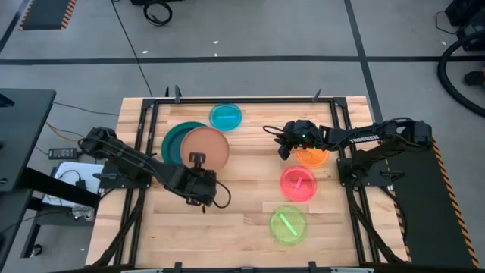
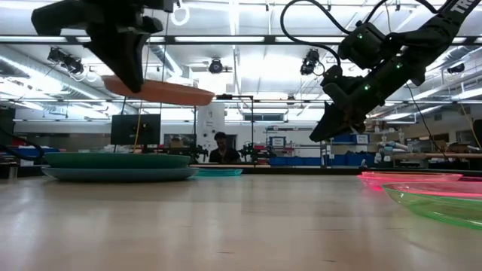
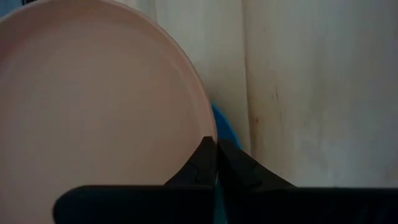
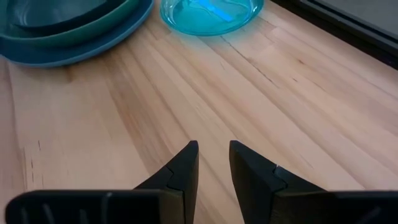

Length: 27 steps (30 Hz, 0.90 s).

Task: Stack plastic plates
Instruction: Stack the brown plate on top of the dark blue plate

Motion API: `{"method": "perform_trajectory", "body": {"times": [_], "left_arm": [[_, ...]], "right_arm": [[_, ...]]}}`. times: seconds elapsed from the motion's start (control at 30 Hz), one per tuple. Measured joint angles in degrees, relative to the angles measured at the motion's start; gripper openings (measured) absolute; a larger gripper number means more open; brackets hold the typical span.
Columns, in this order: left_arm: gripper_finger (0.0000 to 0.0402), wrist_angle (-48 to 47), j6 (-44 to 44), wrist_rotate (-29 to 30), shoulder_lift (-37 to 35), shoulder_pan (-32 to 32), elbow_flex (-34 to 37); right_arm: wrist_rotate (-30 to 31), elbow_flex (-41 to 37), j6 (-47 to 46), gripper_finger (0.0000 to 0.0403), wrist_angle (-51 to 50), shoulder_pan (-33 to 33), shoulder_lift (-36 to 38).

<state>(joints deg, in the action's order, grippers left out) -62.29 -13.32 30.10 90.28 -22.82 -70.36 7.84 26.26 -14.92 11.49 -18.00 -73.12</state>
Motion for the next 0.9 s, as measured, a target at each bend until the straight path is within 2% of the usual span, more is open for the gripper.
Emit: {"method": "perform_trajectory", "body": {"times": [0.33, 0.73, 0.9], "left_arm": [[0.0010, 7.24, -0.63, -5.48, -6.79, 3.61, 11.66], [0.0012, 10.59, 1.04, -8.93, -17.27, 10.28, 19.49], [0.0012, 19.25, 5.36, -12.12, -19.02, 14.02, 23.40]], "right_arm": [[-0.02, 0.00, 0.56, 0.0100, 0.07, 0.00, 0.00], [-0.26, 0.00, 1.14, 0.0100, 0.65, 0.20, 0.00], [-0.44, 0.00, 1.16, 0.0100, 0.56, 0.20, 0.00]]}}
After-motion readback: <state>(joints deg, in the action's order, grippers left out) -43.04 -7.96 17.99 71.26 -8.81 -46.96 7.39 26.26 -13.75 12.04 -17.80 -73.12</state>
